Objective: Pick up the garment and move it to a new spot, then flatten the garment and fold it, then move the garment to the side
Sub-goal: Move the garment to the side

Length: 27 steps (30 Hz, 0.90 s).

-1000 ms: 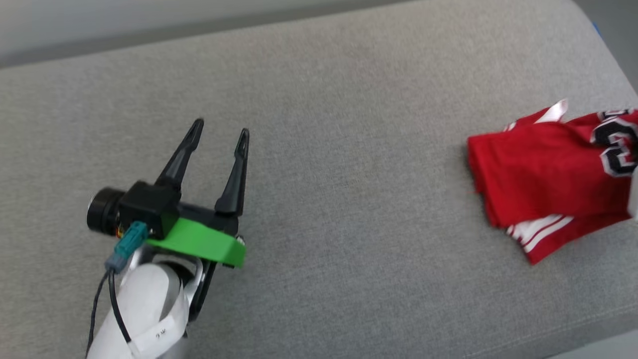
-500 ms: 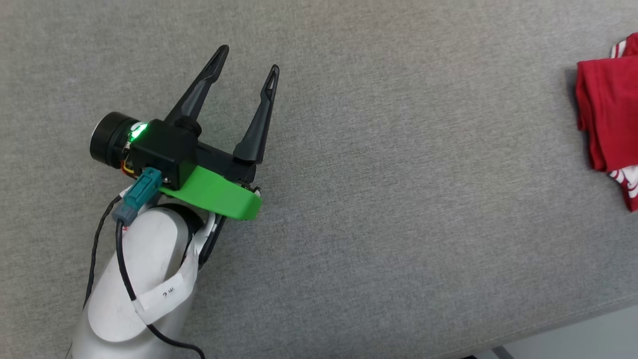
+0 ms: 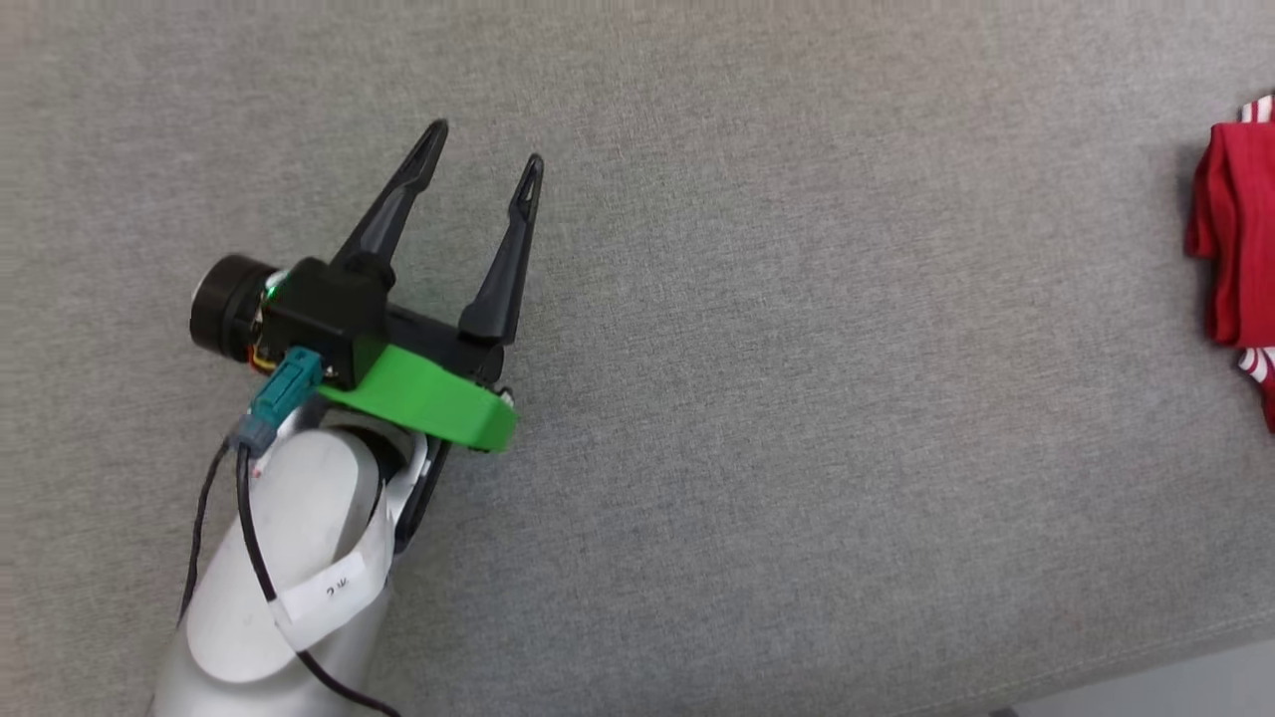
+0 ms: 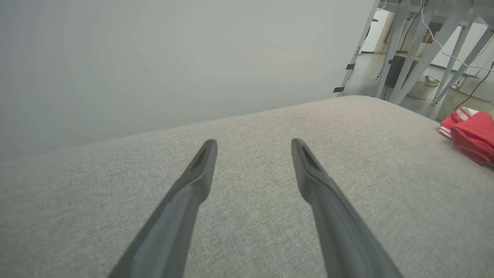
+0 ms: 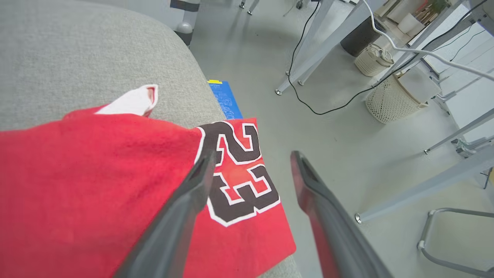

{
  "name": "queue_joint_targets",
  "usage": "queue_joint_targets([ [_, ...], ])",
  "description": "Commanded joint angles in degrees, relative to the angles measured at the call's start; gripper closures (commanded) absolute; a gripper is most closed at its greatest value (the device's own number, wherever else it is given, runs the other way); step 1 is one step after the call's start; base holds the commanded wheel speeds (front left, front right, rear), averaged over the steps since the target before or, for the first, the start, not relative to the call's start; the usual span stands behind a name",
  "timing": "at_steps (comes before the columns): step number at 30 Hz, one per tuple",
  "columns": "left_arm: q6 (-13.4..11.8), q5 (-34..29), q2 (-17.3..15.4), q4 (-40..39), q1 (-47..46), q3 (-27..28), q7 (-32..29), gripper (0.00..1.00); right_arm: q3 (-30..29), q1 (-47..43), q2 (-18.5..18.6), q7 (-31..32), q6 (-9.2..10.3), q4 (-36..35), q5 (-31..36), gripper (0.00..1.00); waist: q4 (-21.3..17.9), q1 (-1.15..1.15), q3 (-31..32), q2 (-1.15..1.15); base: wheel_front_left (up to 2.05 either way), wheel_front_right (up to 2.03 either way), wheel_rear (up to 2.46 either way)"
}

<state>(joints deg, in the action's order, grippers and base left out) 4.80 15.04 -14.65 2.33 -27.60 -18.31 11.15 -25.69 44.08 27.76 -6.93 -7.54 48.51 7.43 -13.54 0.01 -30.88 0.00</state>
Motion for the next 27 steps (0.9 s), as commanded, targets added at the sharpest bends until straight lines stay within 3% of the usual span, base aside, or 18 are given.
queue_joint_targets([
  [1, -0.5, 0.9, 0.3, 0.7, 1.9, 0.2, 0.7, 0.0, -0.6, -2.0, -1.1, -1.7, 0.05, -0.3, -0.1, 0.0, 1.1, -0.01, 4.3, 0.0, 0.0, 0.0, 0.0],
  [9, -2.6, 3.2, 1.6, 3.6, 8.3, 2.4, 2.9, 0.0, 0.1, -12.2, -4.7, -6.6, 0.05, -4.2, -4.4, 0.0, 3.8, -0.01, 14.0, 0.0, 0.0, 0.0, 0.0],
  [20, -5.3, 5.7, 2.2, 4.6, 18.7, 6.4, 3.7, 0.0, 9.1, -29.9, -13.1, -7.7, 0.05, -19.1, -12.2, 0.0, 6.6, -0.01, 23.1, 0.0, 0.0, 0.0, 0.0],
  [27, -5.9, 5.9, 2.7, 4.9, 22.1, 7.3, 3.8, 0.0, 15.1, -37.9, -16.6, -6.9, 0.05, -29.0, -16.5, 0.0, 9.2, -0.01, 26.8, 0.0, 0.0, 0.0, 0.0],
])
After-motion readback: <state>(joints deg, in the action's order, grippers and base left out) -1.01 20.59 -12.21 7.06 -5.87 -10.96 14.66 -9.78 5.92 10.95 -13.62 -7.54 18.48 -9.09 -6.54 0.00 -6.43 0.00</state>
